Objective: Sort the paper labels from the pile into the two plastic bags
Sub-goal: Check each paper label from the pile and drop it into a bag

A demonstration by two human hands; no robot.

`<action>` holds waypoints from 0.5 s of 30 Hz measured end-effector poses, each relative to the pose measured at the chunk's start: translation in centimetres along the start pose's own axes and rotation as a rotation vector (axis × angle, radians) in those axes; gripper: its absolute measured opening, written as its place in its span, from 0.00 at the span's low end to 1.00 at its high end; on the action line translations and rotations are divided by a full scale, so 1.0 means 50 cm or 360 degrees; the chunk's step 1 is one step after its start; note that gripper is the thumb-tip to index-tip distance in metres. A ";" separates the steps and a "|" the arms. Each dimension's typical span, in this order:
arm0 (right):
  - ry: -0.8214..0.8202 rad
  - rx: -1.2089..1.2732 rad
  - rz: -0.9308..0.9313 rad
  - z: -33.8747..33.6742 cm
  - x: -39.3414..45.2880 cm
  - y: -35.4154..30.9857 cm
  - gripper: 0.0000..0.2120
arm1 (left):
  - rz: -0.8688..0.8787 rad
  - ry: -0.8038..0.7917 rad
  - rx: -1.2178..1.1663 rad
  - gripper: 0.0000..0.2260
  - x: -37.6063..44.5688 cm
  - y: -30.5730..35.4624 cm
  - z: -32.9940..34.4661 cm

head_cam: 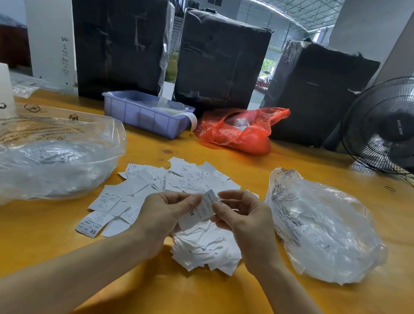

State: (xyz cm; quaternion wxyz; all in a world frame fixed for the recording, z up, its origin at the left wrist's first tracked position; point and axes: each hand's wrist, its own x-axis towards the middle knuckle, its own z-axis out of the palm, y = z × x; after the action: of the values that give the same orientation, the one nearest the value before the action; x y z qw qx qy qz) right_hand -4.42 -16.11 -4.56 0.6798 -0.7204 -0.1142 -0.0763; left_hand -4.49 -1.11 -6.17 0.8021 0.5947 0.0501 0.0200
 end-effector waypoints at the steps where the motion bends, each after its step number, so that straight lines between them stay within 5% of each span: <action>1: -0.0017 -0.0064 -0.0025 0.001 0.000 0.001 0.04 | 0.0008 0.0009 0.0012 0.13 -0.002 0.000 0.002; 8: -0.0202 -0.0264 -0.0085 0.015 -0.007 0.006 0.01 | -0.0014 0.0069 -0.0073 0.15 -0.003 0.001 0.001; 12: -0.0096 -0.0223 -0.0025 0.016 -0.007 0.011 0.13 | -0.0072 0.0065 -0.0194 0.13 -0.005 0.007 0.005; 15: -0.0078 -0.0151 -0.0097 0.012 -0.005 0.010 0.09 | -0.0110 0.0022 -0.0205 0.14 -0.010 0.013 0.007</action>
State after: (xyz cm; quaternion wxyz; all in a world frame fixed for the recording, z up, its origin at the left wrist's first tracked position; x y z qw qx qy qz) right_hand -4.55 -15.55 -5.13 0.6392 -0.7497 -0.1489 -0.0846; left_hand -4.94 -1.31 -5.41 0.8385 0.5397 0.0748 -0.0003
